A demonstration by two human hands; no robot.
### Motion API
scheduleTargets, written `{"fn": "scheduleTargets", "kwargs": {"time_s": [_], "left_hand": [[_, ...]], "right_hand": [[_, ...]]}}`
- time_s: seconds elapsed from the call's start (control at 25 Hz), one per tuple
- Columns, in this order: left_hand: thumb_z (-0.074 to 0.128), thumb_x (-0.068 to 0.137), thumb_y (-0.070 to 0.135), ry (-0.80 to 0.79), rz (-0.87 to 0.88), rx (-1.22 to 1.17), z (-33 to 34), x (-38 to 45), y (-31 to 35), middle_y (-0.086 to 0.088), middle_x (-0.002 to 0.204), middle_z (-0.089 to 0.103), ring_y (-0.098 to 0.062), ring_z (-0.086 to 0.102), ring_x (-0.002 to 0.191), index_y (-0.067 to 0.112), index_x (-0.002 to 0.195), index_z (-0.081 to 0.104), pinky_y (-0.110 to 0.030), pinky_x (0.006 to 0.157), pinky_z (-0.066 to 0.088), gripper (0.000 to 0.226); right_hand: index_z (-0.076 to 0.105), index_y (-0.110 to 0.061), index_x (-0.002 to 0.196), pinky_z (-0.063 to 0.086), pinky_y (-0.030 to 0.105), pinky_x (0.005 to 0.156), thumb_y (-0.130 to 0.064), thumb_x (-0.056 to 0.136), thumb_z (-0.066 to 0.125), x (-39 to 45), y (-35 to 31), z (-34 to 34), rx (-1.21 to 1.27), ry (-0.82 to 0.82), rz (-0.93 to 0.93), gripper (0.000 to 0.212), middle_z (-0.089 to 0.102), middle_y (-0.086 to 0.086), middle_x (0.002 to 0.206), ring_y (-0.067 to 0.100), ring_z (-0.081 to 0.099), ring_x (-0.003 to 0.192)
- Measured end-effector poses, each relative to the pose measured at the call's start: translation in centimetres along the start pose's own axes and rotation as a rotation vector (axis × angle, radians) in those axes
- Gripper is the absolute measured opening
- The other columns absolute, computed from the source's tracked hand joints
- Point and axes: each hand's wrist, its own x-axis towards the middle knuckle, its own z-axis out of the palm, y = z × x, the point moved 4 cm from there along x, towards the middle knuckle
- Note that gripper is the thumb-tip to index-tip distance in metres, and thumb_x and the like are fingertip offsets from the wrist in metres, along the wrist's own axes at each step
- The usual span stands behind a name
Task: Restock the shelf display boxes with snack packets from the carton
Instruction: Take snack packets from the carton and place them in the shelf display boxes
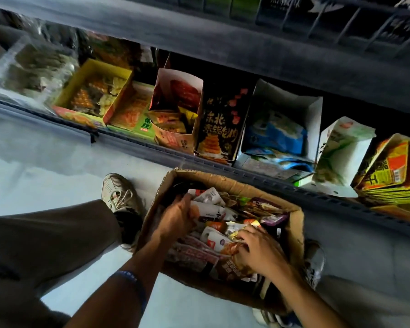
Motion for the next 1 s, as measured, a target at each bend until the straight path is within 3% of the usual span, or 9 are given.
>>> {"fn": "scheduleTargets", "kwargs": {"time_s": [0.12,0.28,0.44,0.48,0.56,0.68,0.8,0.92,1.0], "left_hand": [[0.067,0.086,0.041,0.098,-0.08,0.141,1.0,-1.2,-0.1,-0.01,0.137,0.039,-0.03,0.045,0.122,0.023,0.144,0.033,-0.049,0.091,0.053,0.07],[0.07,0.086,0.033,0.077,-0.011,0.139,0.1,-1.2,0.5,-0.002,0.125,0.061,-0.024,0.064,0.105,0.025,0.138,0.046,-0.033,0.08,0.054,0.058],[0.068,0.089,0.032,-0.133,-0.023,0.04,-0.3,-0.8,0.2,-0.001,0.114,0.068,-0.023,0.068,0.101,0.023,0.129,0.058,-0.025,0.079,0.056,0.042],[0.068,0.09,0.027,-0.189,-0.066,-0.04,-0.9,-0.7,0.2,-0.002,0.105,0.07,-0.021,0.07,0.096,0.019,0.121,0.064,-0.021,0.076,0.056,0.032],[0.068,0.091,0.017,-0.231,-0.131,-0.121,-3.2,-0.2,0.4,-0.01,0.09,0.074,-0.023,0.072,0.083,0.01,0.096,0.073,-0.028,0.072,0.058,0.011],[0.074,0.085,0.018,-0.074,-0.11,-0.074,-8.5,0.9,1.8,-0.002,0.071,0.07,-0.018,0.066,0.065,0.017,0.072,0.073,-0.025,0.054,0.051,0.013],[0.075,0.086,0.017,0.0,-0.062,-0.274,-11.7,0.0,4.7,-0.001,0.067,0.068,-0.014,0.056,0.059,0.017,0.078,0.076,-0.024,0.054,0.042,0.008],[0.071,0.089,0.015,-0.038,-0.113,-0.728,-12.6,-2.3,6.6,-0.018,0.084,0.075,-0.022,0.066,0.064,0.002,0.097,0.074,-0.027,0.058,0.052,0.016],[0.07,0.09,0.015,-0.211,-0.065,-0.744,-11.3,-3.5,8.0,-0.017,0.091,0.076,-0.024,0.071,0.071,0.004,0.101,0.073,-0.027,0.059,0.056,0.016]], "right_hand": [[0.055,-0.023,0.133,0.039,0.032,0.105,-0.029,0.098,0.049,0.1,0.1,0.0,0.011,-0.006,0.013,0.036,0.046,-0.004,0.144,0.016,0.039,0.135],[0.056,-0.023,0.131,0.04,0.031,0.104,-0.029,0.097,0.051,0.0,0.2,0.3,0.006,0.014,0.001,0.035,0.049,-0.006,0.139,0.018,0.041,0.131],[0.057,-0.023,0.13,0.043,0.03,0.101,-0.03,0.097,0.054,-0.5,0.3,0.2,0.012,0.033,-0.02,0.034,0.053,-0.007,0.132,0.015,0.045,0.125],[0.057,-0.023,0.13,0.044,0.03,0.1,-0.03,0.096,0.055,-0.6,0.3,0.2,0.017,0.034,-0.024,0.035,0.054,-0.007,0.132,0.014,0.047,0.125],[0.058,-0.024,0.13,0.047,0.028,0.098,-0.029,0.095,0.057,-0.7,0.5,-0.2,0.043,0.034,-0.01,0.035,0.057,-0.007,0.13,0.013,0.052,0.121],[0.064,-0.026,0.12,0.053,0.027,0.085,-0.031,0.096,0.058,-0.6,0.5,-1.4,0.142,0.083,0.094,0.026,0.067,-0.006,0.118,0.011,0.063,0.105],[0.067,-0.027,0.113,0.049,0.023,0.071,-0.039,0.093,0.064,-0.3,-0.1,-3.0,0.631,0.045,0.264,0.023,0.069,-0.008,0.109,0.009,0.065,0.094],[0.066,-0.023,0.116,0.053,0.038,0.089,-0.042,0.087,0.067,-0.3,-2.8,-3.9,1.361,-0.109,0.227,0.035,0.074,0.004,0.109,0.023,0.069,0.096],[0.066,-0.017,0.117,0.049,0.044,0.095,-0.035,0.084,0.068,-0.3,-4.2,-4.5,1.712,-0.042,0.166,0.037,0.073,0.011,0.114,0.029,0.069,0.101]]}}
